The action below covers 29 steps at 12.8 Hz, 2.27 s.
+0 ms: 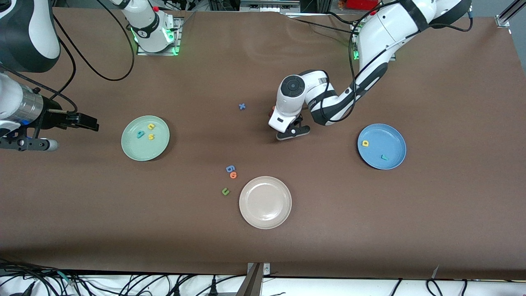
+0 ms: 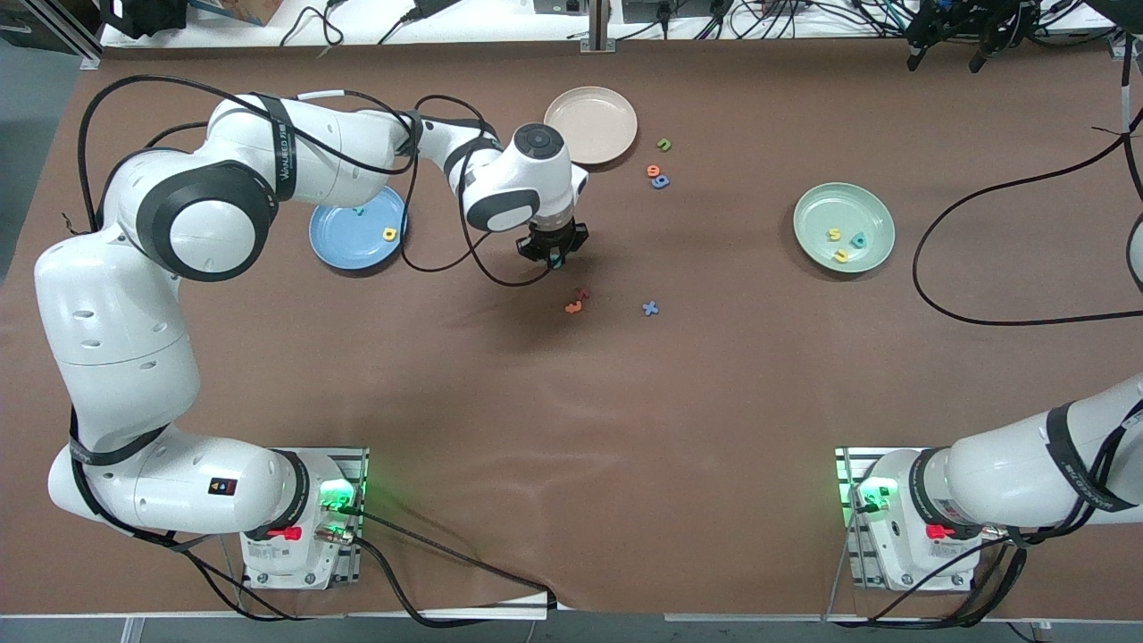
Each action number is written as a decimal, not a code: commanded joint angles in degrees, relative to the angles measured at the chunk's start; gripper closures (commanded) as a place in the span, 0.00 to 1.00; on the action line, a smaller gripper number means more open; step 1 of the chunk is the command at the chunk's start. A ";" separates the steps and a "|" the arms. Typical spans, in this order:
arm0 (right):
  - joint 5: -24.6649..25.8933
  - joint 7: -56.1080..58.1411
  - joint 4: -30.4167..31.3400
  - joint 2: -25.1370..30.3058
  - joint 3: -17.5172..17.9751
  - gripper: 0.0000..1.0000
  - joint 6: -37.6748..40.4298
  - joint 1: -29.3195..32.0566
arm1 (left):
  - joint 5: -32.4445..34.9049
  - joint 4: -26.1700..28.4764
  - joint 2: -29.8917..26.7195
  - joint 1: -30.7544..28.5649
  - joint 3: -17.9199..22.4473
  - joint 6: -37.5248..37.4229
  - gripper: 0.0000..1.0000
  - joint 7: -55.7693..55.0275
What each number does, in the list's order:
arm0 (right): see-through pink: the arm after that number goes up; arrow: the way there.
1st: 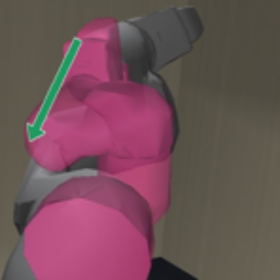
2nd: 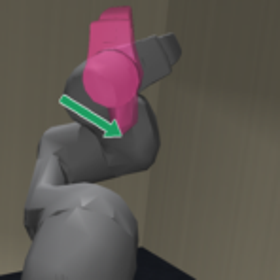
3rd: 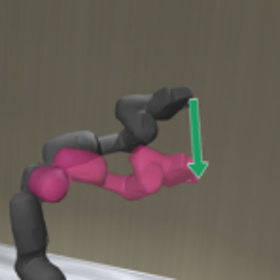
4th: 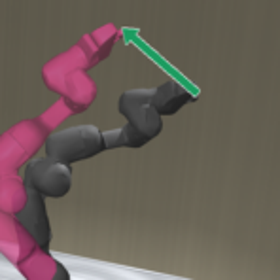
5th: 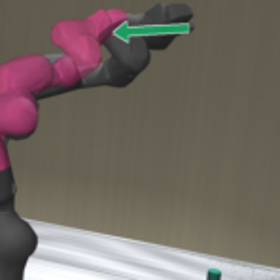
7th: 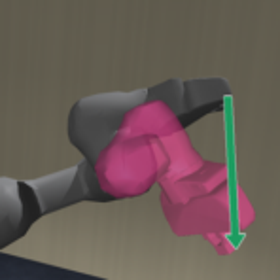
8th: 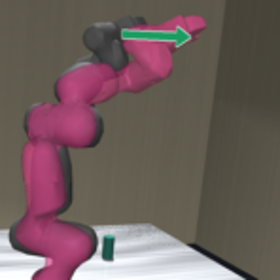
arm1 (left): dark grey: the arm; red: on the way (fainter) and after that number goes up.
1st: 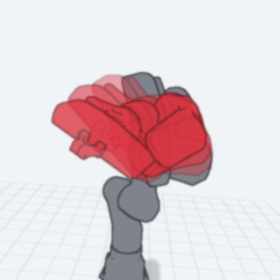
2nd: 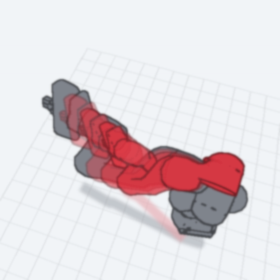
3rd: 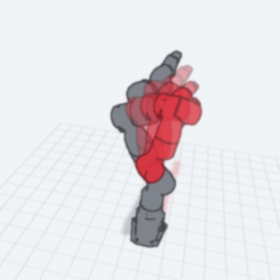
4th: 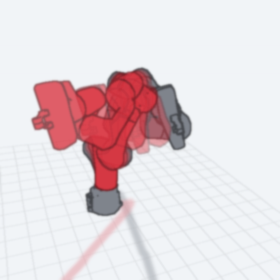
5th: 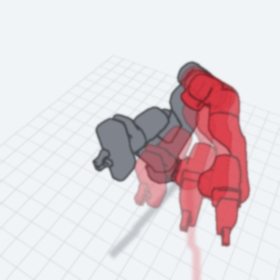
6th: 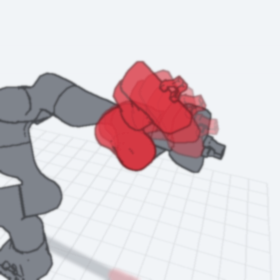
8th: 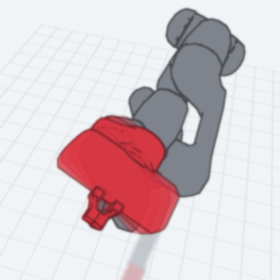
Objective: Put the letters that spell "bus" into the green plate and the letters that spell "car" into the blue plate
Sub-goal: 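Lift the teal c with the left gripper toward the blue plate, then lower the teal c into the blue plate and open the left gripper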
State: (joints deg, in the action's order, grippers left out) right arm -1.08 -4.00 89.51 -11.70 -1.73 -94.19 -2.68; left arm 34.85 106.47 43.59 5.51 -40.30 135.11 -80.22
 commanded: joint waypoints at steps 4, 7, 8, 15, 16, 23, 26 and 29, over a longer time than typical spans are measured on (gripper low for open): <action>0.37 0.48 -0.12 0.45 0.24 0.00 -0.03 0.48 | -2.50 -6.18 0.00 -5.93 -0.05 -7.65 0.78 12.59; 0.37 0.40 -0.12 0.45 0.24 0.00 0.15 0.48 | -5.05 -10.82 -0.26 -10.50 -0.13 -16.33 0.78 25.33; 0.46 0.39 -0.04 0.45 0.24 0.00 0.15 0.48 | -6.10 -12.93 -0.35 -12.08 -0.13 -19.85 0.78 30.24; 0.37 0.66 -0.04 0.36 0.24 0.00 0.15 0.92 | -5.94 -14.36 -0.26 -24.30 0.13 -33.14 0.78 61.98; 0.37 0.66 -0.04 0.36 0.24 0.00 0.15 0.92 | -5.59 -14.36 -0.17 -25.71 0.13 -34.20 0.78 65.85; 0.37 0.66 -0.04 0.36 0.24 0.00 0.24 1.01 | -6.11 -15.76 -1.05 -27.47 4.00 -37.45 0.00 78.55; 0.37 0.66 -0.04 0.36 0.24 0.00 0.15 1.01 | -7.34 -21.02 -2.45 -27.66 3.73 -43.85 0.00 78.28; 0.29 0.13 -0.04 0.36 0.24 0.00 0.24 1.36 | -10.23 -22.09 -6.49 -28.89 3.73 -47.74 0.00 78.20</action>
State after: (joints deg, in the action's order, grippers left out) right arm -1.08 -3.98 89.44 -11.71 -1.77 -94.18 -2.06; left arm 27.61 84.09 40.93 -22.70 -36.62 89.60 -3.55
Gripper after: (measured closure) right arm 0.000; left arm 0.000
